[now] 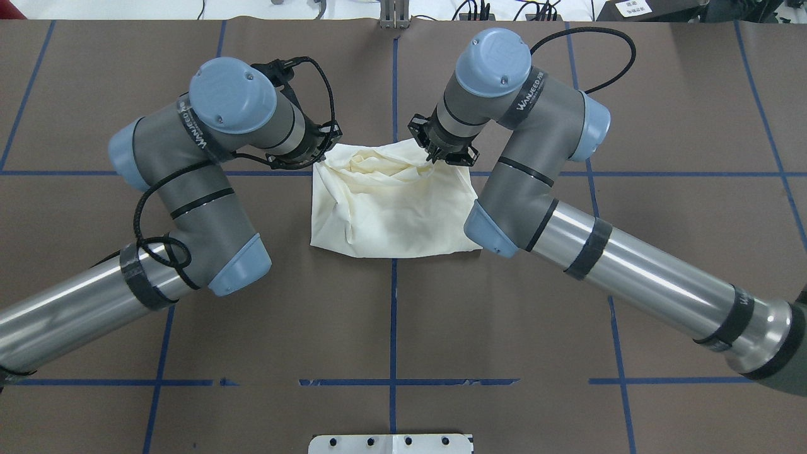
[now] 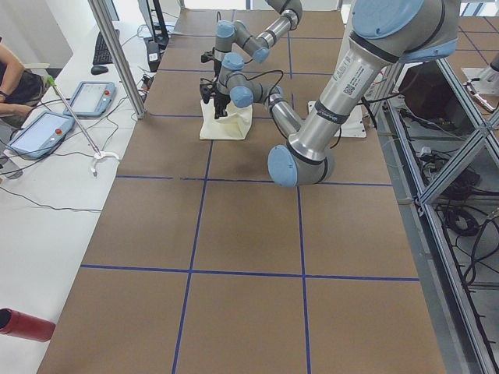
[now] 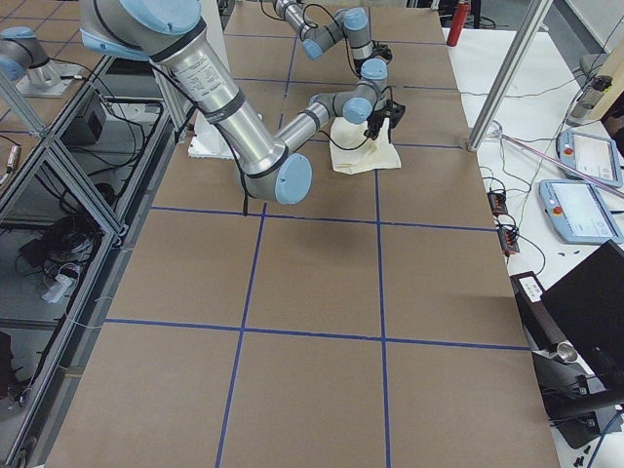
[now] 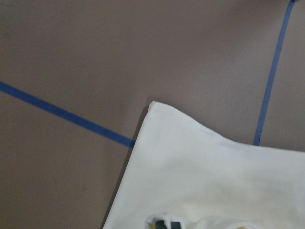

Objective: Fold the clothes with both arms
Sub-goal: 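Lift the near edge with both grippers and fold it toward the far edge, then open both grippers and raise them away from the folded shirt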

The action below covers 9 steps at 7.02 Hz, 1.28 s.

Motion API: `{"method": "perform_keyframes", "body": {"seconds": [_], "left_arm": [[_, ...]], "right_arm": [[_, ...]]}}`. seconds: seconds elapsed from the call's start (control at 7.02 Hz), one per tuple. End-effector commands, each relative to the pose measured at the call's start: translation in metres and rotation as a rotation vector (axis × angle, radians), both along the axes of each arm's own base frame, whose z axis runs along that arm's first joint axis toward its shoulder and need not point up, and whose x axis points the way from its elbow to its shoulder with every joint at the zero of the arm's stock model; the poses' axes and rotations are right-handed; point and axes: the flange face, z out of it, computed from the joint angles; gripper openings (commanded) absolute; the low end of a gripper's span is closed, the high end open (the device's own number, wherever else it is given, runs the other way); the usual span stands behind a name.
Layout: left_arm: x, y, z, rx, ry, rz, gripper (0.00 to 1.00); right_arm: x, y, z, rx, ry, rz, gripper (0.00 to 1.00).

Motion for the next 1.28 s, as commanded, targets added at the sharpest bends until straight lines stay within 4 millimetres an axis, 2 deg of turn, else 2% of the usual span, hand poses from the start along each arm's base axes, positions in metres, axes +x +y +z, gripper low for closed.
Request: {"method": "perform_keyframes", "body": {"seconds": [0.0, 0.14, 0.29, 0.43, 0.57, 0.71, 0.86, 1.14], "left_arm": [[0.014, -0.033, 0.017, 0.03, 0.018, -0.021, 0.0], [0.017, -0.045, 0.024, 0.036, 0.021, -0.031, 0.0], [0.017, -0.057, 0.039, 0.034, 0.009, -0.048, 0.28], [0.013, -0.07, 0.05, 0.096, -0.05, -0.053, 0.99], [-0.012, -0.094, 0.06, 0.108, -0.079, -0.073, 1.0], [-0.026, -0.104, 0.058, 0.152, -0.065, -0.069, 1.0], [-0.029, -0.102, 0.054, 0.154, -0.017, -0.023, 1.0], [-0.04, -0.076, 0.077, 0.272, 0.175, 0.01, 1.0]], "right_arm": [[-0.009, -0.026, 0.015, -0.012, 0.029, 0.002, 0.0], [-0.008, -0.029, 0.02, -0.017, 0.034, 0.004, 0.1], [-0.008, -0.032, 0.025, 0.022, 0.046, -0.022, 0.99], [0.002, -0.043, 0.03, 0.024, 0.054, -0.018, 1.0], [0.026, -0.061, 0.032, 0.002, 0.031, -0.033, 1.0], [0.055, -0.08, 0.033, -0.032, -0.007, -0.056, 1.0], [0.086, -0.1, 0.037, -0.041, -0.031, -0.075, 1.0], [0.126, -0.123, 0.054, 0.061, -0.004, -0.137, 1.0]]}}
